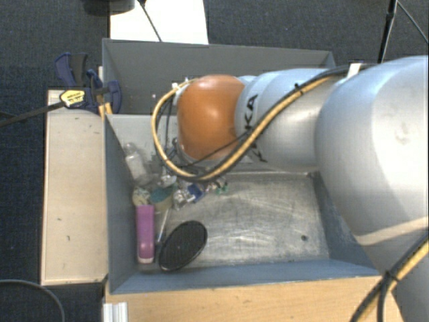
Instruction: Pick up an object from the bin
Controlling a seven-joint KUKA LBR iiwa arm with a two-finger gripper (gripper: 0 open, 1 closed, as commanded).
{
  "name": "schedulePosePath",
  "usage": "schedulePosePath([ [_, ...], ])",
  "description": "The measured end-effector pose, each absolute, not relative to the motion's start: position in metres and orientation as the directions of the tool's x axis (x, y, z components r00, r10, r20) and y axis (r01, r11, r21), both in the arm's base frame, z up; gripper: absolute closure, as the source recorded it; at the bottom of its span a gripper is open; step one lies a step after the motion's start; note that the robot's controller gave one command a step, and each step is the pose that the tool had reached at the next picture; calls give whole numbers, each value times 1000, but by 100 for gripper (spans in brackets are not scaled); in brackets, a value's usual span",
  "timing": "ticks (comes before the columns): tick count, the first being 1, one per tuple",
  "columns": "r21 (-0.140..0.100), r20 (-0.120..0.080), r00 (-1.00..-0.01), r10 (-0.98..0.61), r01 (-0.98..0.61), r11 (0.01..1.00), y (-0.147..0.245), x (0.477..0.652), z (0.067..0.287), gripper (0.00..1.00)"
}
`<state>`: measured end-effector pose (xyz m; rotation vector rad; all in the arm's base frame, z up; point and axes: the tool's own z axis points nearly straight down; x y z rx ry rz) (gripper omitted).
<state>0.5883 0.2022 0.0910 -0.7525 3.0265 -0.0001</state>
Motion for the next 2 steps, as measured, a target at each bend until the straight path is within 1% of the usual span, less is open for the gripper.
schedulePosePath([
  [1,7,-25,-915,-402,-402,916,195,589,86,100],
  [2,-2,-12,-909,-417,-417,909,166,593,229,100],
])
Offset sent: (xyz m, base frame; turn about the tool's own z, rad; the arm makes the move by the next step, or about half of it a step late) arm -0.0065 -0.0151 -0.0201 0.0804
